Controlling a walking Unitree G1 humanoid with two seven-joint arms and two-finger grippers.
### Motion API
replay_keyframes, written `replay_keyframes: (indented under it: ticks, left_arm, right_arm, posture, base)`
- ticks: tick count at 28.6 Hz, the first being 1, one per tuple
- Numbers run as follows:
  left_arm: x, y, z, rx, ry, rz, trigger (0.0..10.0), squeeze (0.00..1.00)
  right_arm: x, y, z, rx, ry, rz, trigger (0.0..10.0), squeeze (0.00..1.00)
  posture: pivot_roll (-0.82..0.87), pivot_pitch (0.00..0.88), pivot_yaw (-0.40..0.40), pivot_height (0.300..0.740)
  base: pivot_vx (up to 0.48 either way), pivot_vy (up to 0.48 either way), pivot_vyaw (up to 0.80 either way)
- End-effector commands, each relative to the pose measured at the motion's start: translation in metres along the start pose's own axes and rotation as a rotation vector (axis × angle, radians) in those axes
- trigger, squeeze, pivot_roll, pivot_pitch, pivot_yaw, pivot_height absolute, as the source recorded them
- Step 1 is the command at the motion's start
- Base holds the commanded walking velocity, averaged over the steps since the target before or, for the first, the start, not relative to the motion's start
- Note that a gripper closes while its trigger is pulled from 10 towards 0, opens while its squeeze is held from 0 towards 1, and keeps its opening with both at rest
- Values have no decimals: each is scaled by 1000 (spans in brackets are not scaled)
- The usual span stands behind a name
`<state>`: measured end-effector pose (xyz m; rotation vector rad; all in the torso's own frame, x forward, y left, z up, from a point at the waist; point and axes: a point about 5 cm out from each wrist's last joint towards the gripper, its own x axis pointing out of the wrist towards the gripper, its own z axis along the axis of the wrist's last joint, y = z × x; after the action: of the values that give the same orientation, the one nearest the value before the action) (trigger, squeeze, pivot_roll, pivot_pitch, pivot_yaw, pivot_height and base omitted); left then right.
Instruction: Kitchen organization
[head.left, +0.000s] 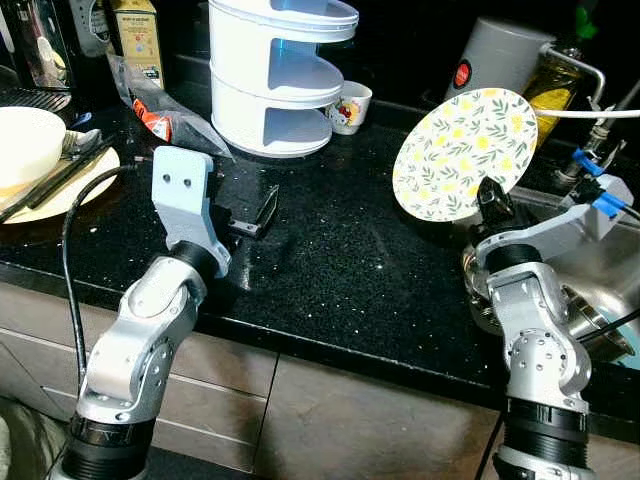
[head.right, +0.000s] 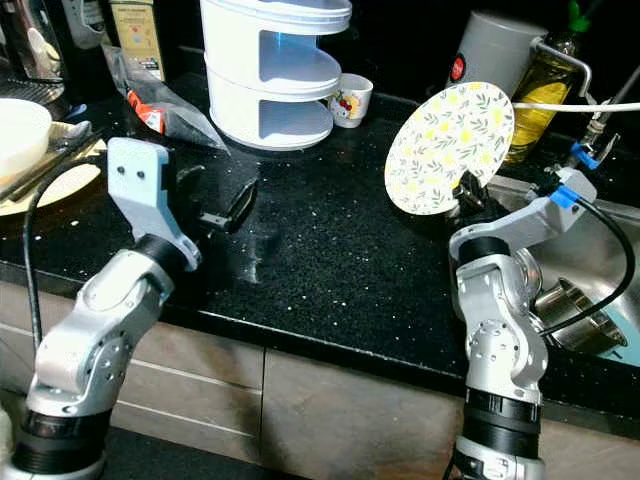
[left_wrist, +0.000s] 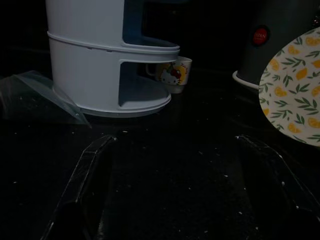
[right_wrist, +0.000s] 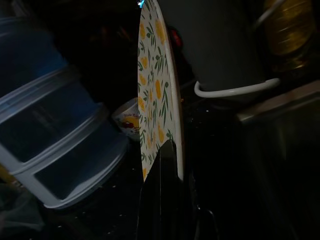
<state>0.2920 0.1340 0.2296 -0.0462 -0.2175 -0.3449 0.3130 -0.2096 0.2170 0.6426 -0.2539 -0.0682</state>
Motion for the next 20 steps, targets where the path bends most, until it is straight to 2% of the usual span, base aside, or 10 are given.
replay_keyframes:
  ticks: [1,15,20]
  left_arm:
    - [1,-4,-5,-2,15,-16,10000,0]
    - [-1,-2,-8,19,31,8,10000,0]
    - [-1,-3,-9,22,36,10,10000,0]
  right_arm:
    - [3,-6,10,-14,-50,-31,10000,0]
    - [6,-12,16,19,-81,-62,10000,0]
    - [8,-14,17,-7,-86,-79,10000,0]
  posture:
    - [86,1,-167,740]
    - [113,1,-167,740]
    - [114,8,-169,740]
  base:
    - [0,0,0]
    - [0,0,0]
    - [0,0,0]
